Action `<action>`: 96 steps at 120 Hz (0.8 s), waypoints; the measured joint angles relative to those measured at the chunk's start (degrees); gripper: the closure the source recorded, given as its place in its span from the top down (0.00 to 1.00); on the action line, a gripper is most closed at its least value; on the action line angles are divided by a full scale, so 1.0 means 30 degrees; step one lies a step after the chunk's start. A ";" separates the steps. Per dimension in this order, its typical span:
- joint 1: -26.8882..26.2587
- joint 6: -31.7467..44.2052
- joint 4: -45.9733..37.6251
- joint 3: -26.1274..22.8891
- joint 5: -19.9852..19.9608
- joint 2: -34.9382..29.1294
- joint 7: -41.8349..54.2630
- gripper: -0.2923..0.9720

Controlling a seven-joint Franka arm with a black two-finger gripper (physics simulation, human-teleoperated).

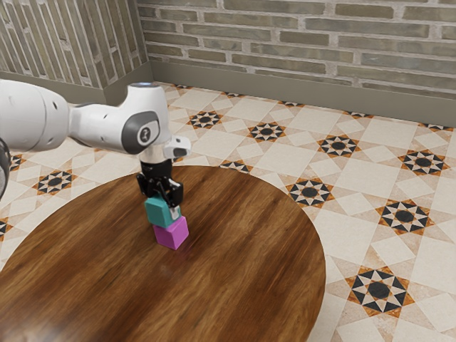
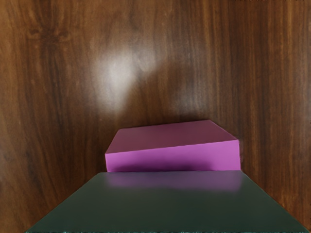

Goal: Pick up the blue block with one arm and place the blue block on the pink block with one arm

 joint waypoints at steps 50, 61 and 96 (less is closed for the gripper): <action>0.0005 -0.0103 0.0490 -0.0086 0.0265 0.0344 0.0119 0.46; -0.0008 -0.0118 0.0577 -0.0087 0.0257 0.0355 0.0145 0.45; -0.0027 -0.0132 0.0876 -0.0283 0.0239 0.0565 0.0188 0.45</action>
